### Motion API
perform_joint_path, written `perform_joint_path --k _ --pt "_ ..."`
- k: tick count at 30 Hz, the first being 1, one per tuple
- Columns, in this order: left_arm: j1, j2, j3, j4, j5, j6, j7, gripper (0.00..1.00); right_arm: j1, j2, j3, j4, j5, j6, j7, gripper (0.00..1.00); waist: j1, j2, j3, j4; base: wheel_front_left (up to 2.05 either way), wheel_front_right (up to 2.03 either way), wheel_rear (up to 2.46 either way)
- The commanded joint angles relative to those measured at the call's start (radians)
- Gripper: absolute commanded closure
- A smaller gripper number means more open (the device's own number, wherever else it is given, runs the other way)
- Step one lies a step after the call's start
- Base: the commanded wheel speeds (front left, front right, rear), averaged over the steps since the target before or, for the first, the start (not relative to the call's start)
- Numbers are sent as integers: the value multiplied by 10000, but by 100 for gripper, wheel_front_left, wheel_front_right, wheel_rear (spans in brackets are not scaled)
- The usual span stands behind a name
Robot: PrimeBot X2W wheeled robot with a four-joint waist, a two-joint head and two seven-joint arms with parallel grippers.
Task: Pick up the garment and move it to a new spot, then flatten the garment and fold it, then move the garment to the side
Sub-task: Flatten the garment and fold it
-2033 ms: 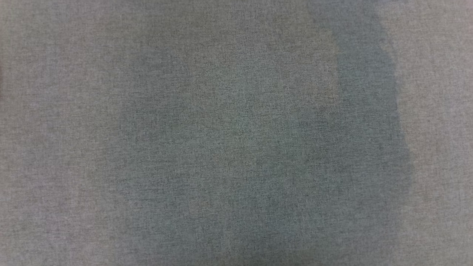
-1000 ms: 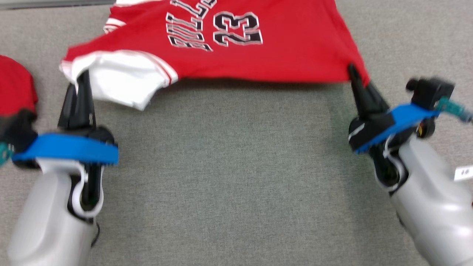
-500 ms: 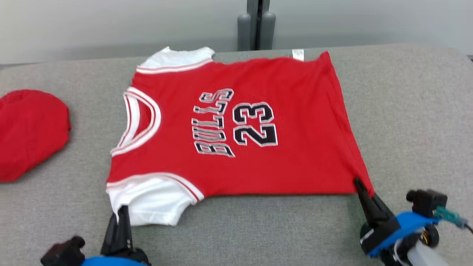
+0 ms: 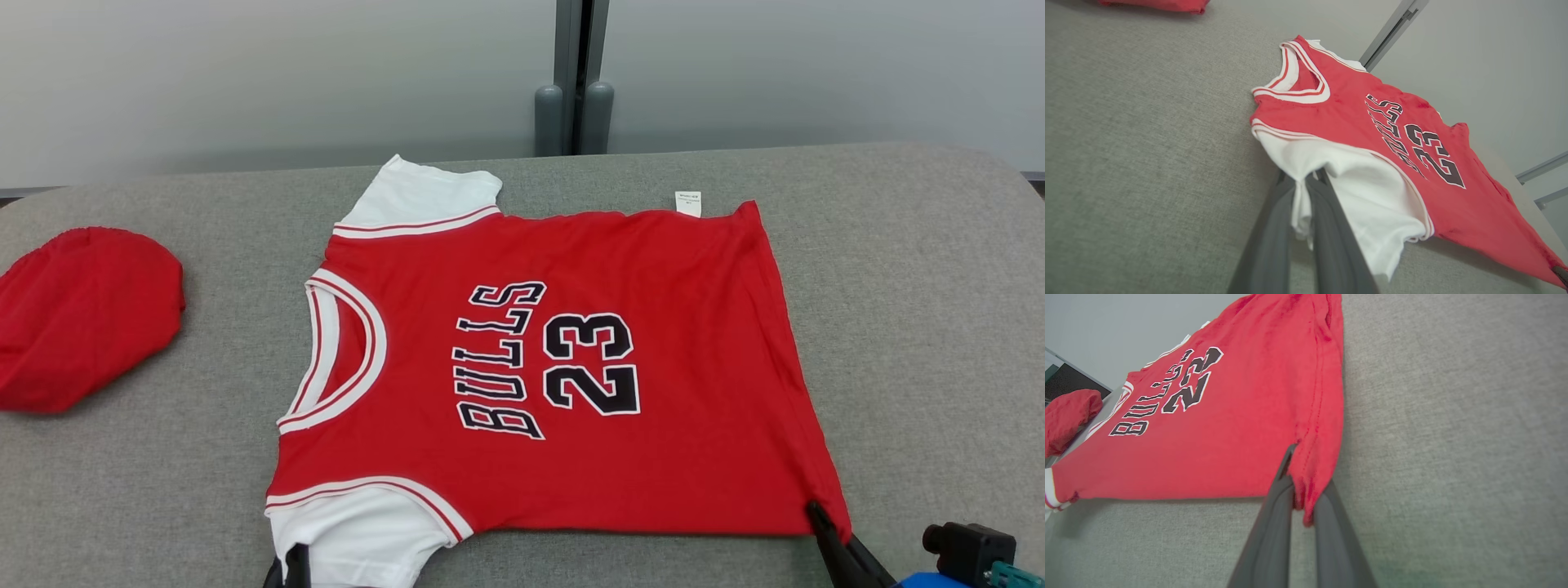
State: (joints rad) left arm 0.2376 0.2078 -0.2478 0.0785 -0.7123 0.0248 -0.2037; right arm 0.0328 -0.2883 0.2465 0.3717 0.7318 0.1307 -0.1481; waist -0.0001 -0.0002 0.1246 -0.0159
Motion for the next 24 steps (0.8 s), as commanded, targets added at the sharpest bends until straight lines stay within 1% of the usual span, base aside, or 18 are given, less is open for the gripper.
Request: perform_joint_path --k 1,7,12,18,24 --pt "-43 42 -75 -90 63 -15 55 100 200 85 -191 -232 -130 2 156 100 1 2 5 6 0 0 0" --pt "-450 116 -212 -219 86 -150 232 100 409 454 -826 -1159 -510 3 920 100 1 2 36 24 0 0 0" --pt "-692 282 -234 -210 78 -271 334 100 455 676 -1215 -1663 -684 3 1555 100 1 2 68 -34 0 0 0" --pt "-1017 401 -304 -129 113 -377 476 100 227 897 -1485 -1849 -679 3 2120 100 1 2 89 -52 0 0 0" --pt "-1609 565 -389 201 115 -606 677 100 -152 1085 -1755 -1812 -660 3 2648 100 1 2 141 9 0 0 0"
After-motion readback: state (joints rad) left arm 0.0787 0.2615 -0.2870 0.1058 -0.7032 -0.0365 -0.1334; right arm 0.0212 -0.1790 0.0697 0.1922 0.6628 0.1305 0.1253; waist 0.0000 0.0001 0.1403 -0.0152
